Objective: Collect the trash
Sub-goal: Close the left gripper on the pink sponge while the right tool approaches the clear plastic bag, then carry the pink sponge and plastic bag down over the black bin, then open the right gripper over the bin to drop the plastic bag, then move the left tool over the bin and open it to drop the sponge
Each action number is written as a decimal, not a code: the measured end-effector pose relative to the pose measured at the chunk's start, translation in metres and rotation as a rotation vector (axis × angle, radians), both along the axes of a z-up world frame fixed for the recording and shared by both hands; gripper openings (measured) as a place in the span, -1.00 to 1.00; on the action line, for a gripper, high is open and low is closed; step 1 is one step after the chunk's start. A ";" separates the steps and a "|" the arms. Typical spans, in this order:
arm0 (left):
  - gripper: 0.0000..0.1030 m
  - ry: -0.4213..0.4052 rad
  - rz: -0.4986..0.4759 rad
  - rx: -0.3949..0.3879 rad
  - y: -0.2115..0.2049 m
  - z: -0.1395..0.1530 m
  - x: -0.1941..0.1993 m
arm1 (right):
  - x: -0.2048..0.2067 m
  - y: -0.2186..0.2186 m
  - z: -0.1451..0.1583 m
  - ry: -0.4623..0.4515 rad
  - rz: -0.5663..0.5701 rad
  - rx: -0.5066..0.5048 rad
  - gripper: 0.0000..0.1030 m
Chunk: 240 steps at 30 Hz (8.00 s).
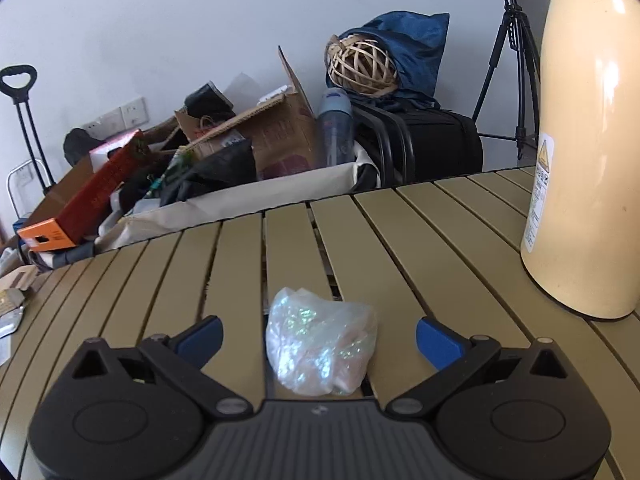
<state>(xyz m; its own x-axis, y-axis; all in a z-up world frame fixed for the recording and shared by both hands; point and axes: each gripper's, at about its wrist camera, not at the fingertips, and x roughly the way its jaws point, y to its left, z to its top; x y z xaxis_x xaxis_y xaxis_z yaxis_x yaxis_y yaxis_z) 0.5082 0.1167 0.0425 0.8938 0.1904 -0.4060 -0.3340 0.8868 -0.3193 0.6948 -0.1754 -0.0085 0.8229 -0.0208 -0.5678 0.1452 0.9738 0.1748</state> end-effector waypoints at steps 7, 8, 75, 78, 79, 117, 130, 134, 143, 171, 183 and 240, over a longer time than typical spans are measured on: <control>0.92 0.013 0.024 -0.013 0.009 -0.001 0.005 | 0.021 0.000 -0.011 0.052 -0.015 0.025 0.77; 0.92 0.014 0.024 -0.013 0.009 -0.001 0.005 | 0.021 0.001 -0.012 0.056 -0.015 0.022 0.68; 0.92 0.162 -0.230 0.224 -0.065 -0.066 -0.279 | -0.415 0.004 -0.028 0.024 0.469 0.021 -0.07; 0.92 0.206 -0.231 0.224 -0.066 -0.079 -0.280 | -0.419 0.002 -0.047 0.077 0.467 0.022 -0.07; 0.92 0.222 -0.234 0.222 -0.066 -0.084 -0.280 | -0.421 0.003 -0.053 0.095 0.469 0.022 -0.07; 0.92 0.650 -0.253 0.141 -0.058 -0.202 -0.244 | -0.391 0.003 -0.154 0.435 0.400 -0.040 -0.07; 0.92 0.708 -0.224 0.091 -0.040 -0.215 -0.233 | -0.343 0.032 -0.156 0.438 0.425 -0.071 -0.07; 0.92 0.718 -0.219 0.078 -0.035 -0.217 -0.230 | -0.328 0.042 -0.160 0.451 0.428 -0.078 -0.07; 0.92 0.737 -0.204 0.072 -0.030 -0.220 -0.222 | -0.302 0.066 -0.170 0.484 0.447 -0.098 -0.07; 0.92 0.795 -0.179 0.119 -0.029 -0.233 -0.202 | -0.274 0.097 -0.194 0.580 0.453 -0.151 1.00; 0.92 0.795 -0.178 0.122 -0.029 -0.233 -0.202 | -0.276 0.096 -0.195 0.579 0.457 -0.156 1.00; 0.92 0.751 -0.436 0.225 -0.164 -0.213 -0.139 | -0.302 -0.097 -0.158 0.421 0.062 0.091 1.00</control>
